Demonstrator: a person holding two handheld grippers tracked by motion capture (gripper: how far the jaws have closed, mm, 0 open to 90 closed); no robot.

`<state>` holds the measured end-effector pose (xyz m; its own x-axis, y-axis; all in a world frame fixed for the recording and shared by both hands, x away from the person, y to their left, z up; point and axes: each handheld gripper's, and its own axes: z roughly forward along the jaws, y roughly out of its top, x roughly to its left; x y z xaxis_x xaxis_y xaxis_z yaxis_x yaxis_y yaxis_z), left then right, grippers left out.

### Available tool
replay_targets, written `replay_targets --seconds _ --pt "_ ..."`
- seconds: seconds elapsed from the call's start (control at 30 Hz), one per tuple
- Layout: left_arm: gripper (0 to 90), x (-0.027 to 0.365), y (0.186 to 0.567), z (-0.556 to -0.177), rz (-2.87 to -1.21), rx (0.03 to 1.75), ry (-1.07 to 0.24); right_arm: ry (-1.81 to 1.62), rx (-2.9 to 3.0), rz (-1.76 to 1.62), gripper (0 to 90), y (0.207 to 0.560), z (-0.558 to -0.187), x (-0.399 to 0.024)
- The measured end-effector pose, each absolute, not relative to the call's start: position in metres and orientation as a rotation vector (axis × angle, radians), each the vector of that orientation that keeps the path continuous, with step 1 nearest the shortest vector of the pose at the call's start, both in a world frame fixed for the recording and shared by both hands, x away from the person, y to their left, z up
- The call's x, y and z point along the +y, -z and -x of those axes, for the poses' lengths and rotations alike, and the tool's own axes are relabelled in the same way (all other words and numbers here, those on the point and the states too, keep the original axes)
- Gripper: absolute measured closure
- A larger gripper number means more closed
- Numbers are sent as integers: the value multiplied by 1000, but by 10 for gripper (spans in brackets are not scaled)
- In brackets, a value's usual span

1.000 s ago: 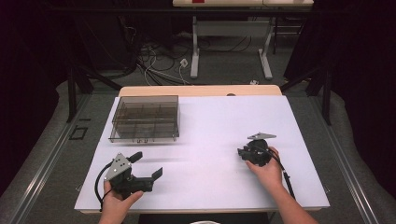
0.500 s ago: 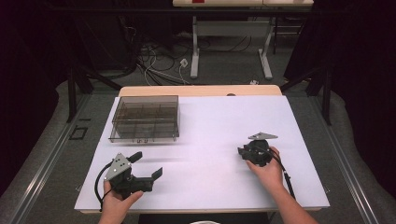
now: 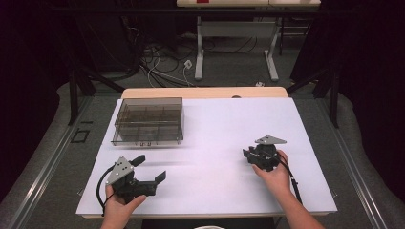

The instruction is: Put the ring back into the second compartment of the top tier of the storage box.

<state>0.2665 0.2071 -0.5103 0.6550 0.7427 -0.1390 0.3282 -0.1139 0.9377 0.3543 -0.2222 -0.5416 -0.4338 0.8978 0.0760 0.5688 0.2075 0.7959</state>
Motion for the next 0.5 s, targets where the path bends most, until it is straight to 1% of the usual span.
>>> replay_targets --seconds 0.5 --pt "24 207 511 -267 -1701 882 -445 -1134 2088 -1288 682 525 -346 -213"
